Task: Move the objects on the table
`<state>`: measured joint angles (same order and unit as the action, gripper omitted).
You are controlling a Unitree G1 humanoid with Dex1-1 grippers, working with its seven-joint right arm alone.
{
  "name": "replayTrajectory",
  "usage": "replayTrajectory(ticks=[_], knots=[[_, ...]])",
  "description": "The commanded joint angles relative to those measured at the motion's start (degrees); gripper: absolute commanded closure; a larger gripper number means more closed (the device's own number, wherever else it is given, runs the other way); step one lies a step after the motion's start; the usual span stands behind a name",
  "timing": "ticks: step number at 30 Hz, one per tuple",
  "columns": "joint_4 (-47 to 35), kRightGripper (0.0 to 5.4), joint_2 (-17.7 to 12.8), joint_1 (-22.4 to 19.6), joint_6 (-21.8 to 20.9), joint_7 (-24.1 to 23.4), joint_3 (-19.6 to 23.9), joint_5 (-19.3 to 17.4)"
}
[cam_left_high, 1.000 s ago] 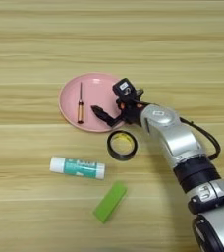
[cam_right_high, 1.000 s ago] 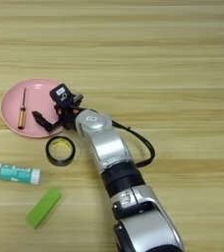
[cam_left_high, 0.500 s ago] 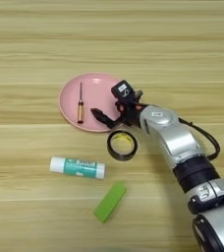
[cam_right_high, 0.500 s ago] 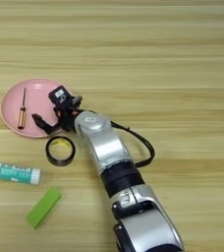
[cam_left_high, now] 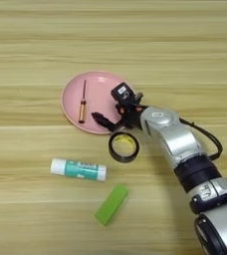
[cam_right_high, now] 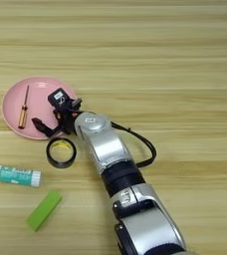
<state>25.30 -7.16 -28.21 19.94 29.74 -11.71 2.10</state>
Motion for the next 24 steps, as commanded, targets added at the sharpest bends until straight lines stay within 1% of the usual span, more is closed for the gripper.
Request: replayTrajectory(ticks=[1, 13, 24], knots=[[-0.9, 0.06, -0.9, -4.5, -0.1, -0.3, 0.2, 0.6], [-1.0, 0.06, -1.4, -4.2, 0.8, 0.6, -0.3, 1.1], [-5.2, 0.06, -3.6, -2.3, 2.8, 2.6, -1.2, 1.3]])
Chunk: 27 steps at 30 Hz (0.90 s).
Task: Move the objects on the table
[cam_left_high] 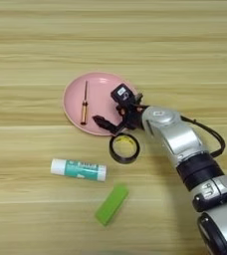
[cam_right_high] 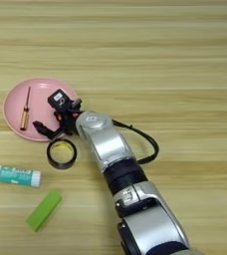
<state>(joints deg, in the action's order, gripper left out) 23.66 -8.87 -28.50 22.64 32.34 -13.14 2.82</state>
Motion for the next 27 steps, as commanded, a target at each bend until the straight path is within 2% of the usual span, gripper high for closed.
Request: replayTrajectory(ticks=[1, 9, 27], knots=[[-3.9, 0.06, -2.1, -1.8, 0.3, 0.2, 0.2, 0.7], [-5.7, 0.06, -3.8, -0.4, 1.4, 1.1, 0.2, 0.5], [-7.8, 0.06, -5.5, 1.9, 2.9, 2.0, 1.1, -0.2]])
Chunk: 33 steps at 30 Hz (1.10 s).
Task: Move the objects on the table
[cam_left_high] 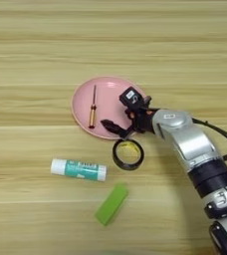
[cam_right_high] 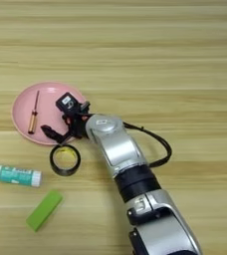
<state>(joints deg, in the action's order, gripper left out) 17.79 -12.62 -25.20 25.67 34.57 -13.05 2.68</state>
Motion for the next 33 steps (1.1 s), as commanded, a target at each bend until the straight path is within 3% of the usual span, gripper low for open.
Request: replayTrajectory(ticks=[1, 33], knots=[[-2.1, 0.06, -1.9, -1.3, 0.0, -0.1, 1.0, -0.1], [-6.1, 0.06, -7.3, 2.6, 2.9, 2.2, 3.2, -1.3]])
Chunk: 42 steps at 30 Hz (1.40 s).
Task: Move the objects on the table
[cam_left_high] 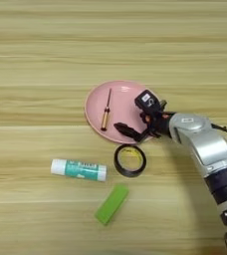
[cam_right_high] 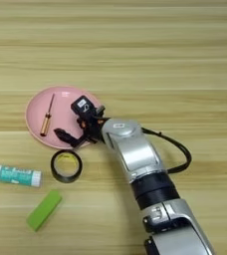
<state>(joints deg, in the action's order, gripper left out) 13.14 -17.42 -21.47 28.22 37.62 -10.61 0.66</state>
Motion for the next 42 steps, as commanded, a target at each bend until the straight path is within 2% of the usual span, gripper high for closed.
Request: replayTrajectory(ticks=[1, 22, 42], knots=[[-1.5, 0.06, -2.8, -1.0, 0.3, -0.6, 0.7, 0.7], [-6.0, 0.06, -8.1, 4.2, 0.4, 4.3, -1.1, 0.9], [-6.3, 0.06, -10.4, 7.2, 2.1, 6.1, -1.2, 0.3]])
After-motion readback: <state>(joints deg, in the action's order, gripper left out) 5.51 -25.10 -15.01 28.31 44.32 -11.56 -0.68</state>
